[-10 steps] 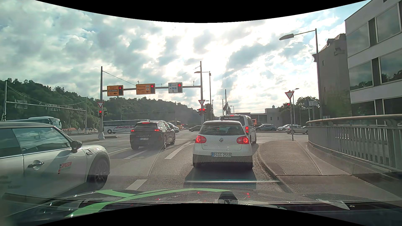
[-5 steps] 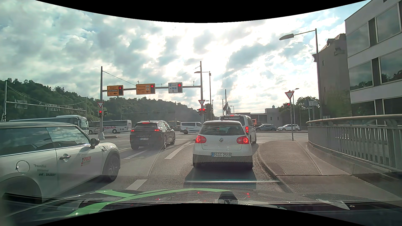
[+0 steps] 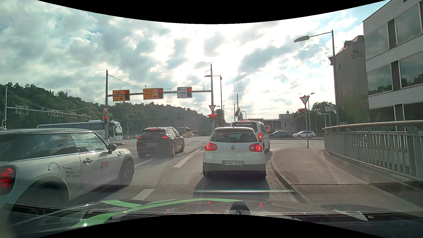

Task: Follow the waypoints while adhering to traffic rules and regulations

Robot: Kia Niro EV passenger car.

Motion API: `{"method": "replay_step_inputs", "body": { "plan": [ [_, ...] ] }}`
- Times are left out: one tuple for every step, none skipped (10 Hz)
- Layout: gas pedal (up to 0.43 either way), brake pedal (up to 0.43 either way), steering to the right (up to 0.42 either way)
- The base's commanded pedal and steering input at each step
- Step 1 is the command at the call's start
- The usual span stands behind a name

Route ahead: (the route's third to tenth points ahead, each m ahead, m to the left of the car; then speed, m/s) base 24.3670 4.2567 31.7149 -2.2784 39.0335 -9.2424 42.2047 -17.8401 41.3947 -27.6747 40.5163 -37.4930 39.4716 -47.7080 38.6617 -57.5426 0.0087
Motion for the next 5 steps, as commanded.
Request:
{"method": "replay_step_inputs", "body": {
  "plan": [
    [0.000, 0.457, 0.009],
    [0.000, 0.451, 0.009],
    [0.000, 0.451, 0.009],
    [0.000, 0.451, 0.009],
    [0.000, 0.476, 0.009]
  ]
}}
